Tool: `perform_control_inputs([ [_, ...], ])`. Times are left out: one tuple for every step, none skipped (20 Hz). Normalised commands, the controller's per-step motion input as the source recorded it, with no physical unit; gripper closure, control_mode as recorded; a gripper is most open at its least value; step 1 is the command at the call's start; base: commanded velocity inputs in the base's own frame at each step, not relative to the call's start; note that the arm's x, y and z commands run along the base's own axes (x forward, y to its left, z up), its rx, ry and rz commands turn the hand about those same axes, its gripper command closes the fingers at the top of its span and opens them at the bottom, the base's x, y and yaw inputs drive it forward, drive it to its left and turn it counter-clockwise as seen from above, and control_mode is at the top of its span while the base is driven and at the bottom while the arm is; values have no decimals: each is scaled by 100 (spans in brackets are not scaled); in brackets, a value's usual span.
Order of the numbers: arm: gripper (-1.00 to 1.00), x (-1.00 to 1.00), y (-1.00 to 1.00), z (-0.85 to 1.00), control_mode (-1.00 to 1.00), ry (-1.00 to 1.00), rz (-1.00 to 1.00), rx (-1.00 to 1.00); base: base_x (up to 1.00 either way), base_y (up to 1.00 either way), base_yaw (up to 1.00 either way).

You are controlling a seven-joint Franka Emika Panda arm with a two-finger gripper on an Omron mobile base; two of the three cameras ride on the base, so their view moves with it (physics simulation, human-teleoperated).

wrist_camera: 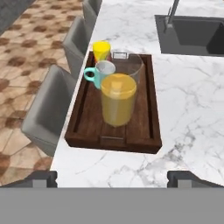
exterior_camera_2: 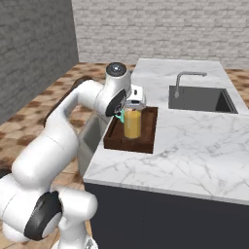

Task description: There is a tray on the dining counter. Grab the cup, mug, and pitcher and place them on the tray. The pitcher may be placed next to the tray if it cannot fit the tray.

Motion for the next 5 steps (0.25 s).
perform_control_inputs([
  [-100,-51,0,21,-100,0,0,-3,0,0,0],
  [-100,-51,1,21,-100,1,0,-3,0,0,0],
  [-100,-53,3,17,-100,1,0,-3,0,0,0],
  [-100,-51,8,12,-100,1,0,-4,0,0,0],
  [-100,-56,17,0,-100,1,-1,-4,0,0,0],
])
